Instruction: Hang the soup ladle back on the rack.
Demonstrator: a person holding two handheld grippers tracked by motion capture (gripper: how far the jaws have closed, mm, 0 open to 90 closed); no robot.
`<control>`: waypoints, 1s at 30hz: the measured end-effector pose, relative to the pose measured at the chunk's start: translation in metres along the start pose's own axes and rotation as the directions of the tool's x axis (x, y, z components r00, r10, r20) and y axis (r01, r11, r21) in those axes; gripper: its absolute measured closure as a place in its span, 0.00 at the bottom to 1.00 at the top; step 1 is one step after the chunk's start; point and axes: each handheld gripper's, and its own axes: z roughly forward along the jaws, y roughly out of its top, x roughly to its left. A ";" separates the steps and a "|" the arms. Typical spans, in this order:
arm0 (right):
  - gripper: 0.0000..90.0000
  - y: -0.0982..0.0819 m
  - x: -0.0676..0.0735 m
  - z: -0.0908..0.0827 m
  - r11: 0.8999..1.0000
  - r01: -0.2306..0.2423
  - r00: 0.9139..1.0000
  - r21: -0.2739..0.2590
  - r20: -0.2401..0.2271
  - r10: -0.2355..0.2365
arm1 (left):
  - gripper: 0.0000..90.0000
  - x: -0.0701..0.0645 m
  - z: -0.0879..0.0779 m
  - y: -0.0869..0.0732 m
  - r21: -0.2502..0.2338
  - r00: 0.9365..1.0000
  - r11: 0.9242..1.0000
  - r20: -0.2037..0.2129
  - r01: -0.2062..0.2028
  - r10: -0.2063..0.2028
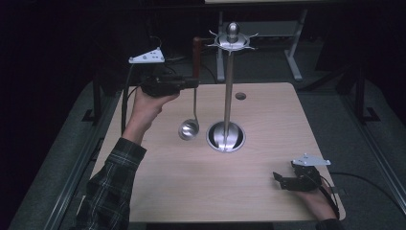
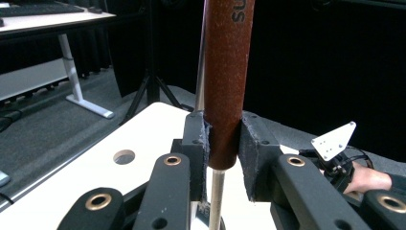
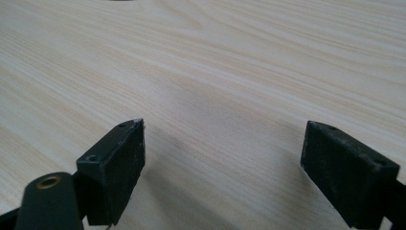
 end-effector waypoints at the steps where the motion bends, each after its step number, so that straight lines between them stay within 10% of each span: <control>1: 0.17 0.000 0.000 0.000 1.000 0.001 1.000 0.000 0.000 -0.001 | 0.82 0.000 0.001 0.001 -0.002 1.000 1.000 0.003 0.000 0.000; 30: 0.17 -0.001 0.000 -0.001 1.000 0.000 1.000 0.001 0.000 0.000 | 0.82 0.005 0.030 0.003 0.034 0.998 0.999 0.061 -0.012 0.010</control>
